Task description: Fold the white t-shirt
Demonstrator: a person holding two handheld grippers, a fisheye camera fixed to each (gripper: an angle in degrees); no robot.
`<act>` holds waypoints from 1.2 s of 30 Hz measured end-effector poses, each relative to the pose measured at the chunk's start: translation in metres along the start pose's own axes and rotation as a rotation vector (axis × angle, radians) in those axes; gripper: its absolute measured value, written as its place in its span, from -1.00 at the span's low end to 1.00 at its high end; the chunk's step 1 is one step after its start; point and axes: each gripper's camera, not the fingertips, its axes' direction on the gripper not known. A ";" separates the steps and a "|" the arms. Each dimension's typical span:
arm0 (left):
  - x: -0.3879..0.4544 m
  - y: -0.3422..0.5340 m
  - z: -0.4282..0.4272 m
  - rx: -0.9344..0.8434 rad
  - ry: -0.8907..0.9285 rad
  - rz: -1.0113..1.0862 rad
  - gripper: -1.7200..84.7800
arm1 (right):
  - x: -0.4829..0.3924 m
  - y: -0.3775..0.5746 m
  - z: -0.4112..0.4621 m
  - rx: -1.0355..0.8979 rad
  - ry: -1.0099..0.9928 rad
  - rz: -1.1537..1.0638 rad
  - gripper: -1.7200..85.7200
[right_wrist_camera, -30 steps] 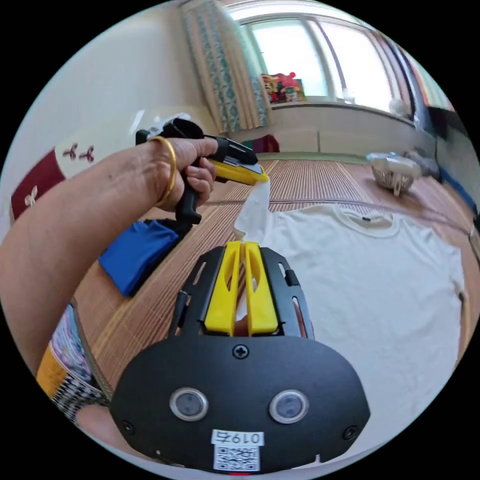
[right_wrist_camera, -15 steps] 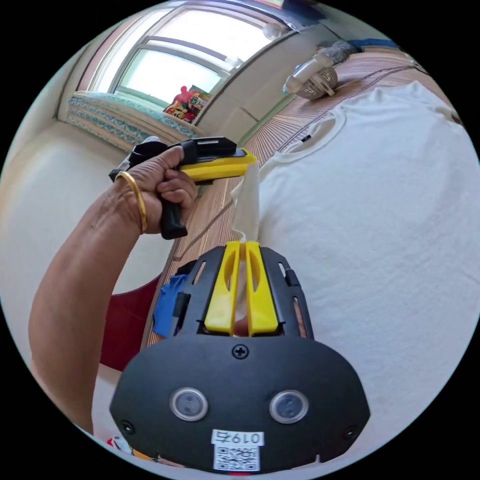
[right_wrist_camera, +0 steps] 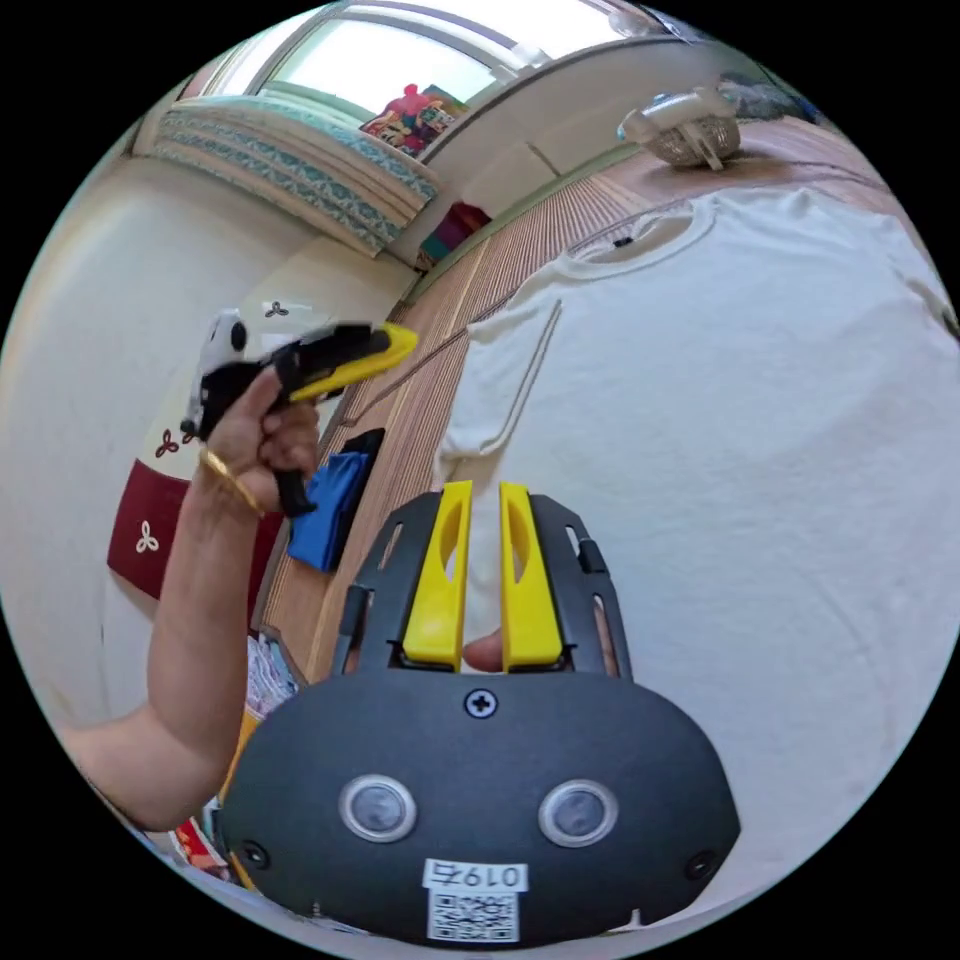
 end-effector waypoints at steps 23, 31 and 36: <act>0.369 0.173 -0.025 -0.026 -0.962 0.896 -0.80 | -0.099 -0.166 -0.034 0.202 0.332 -0.625 -0.97; 0.431 0.183 -0.042 -0.048 -0.981 0.879 -0.82 | -0.114 -0.213 -0.005 0.188 0.341 -0.623 -0.97; 0.456 0.190 -0.051 -0.049 -1.023 0.833 -0.89 | -0.125 -0.254 0.022 0.145 0.398 -0.672 -0.97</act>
